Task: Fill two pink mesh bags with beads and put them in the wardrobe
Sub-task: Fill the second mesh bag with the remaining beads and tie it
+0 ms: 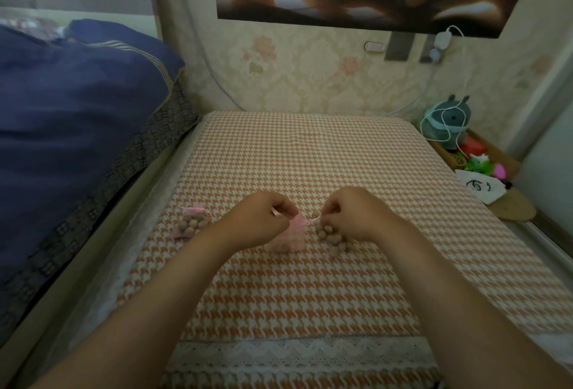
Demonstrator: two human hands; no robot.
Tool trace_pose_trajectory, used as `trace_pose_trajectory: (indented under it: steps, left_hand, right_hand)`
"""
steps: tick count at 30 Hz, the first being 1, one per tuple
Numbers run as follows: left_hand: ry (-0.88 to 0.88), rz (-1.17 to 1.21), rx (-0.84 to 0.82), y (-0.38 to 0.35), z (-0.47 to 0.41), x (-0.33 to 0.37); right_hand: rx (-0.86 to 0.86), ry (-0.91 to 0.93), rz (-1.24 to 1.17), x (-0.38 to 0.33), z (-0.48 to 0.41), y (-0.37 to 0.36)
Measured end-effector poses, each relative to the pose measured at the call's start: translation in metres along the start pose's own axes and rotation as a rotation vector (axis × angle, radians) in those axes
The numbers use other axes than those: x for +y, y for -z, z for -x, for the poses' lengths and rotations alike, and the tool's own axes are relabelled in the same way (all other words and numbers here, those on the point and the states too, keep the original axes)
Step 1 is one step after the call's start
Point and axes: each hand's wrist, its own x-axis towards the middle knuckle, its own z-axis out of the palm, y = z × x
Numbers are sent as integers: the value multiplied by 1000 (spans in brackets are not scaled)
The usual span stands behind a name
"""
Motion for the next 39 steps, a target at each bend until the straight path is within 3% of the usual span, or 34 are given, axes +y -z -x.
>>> trace_pose_trajectory:
  steps: [3,6,10,21,26,35,39]
  left_hand:
    - [-2,23,-14,-1,0,0]
    - [-18,26,-15,-2,-1,0]
    - [-16,22,8,-2,1,0]
    - [-51,54,-13,0,0,-2]
    - [-44,15,1,1,-2,2]
    - [-110,0,38,-3,-7,24]
    - [-109,70,200,-12,-11,34]
  right_hand:
    - [202,77,-223,-2,1,3]
    - [225,201,-373,-15,7,1]
    - [219,337,-331,-30,13,-5]
    - [198,402,-82,-29,3,-12]
    - [117,322,-2,-28,6,-10]
    - [185,173,-59,-23,16,10]
    - [185,101,-104,-3,24,20]
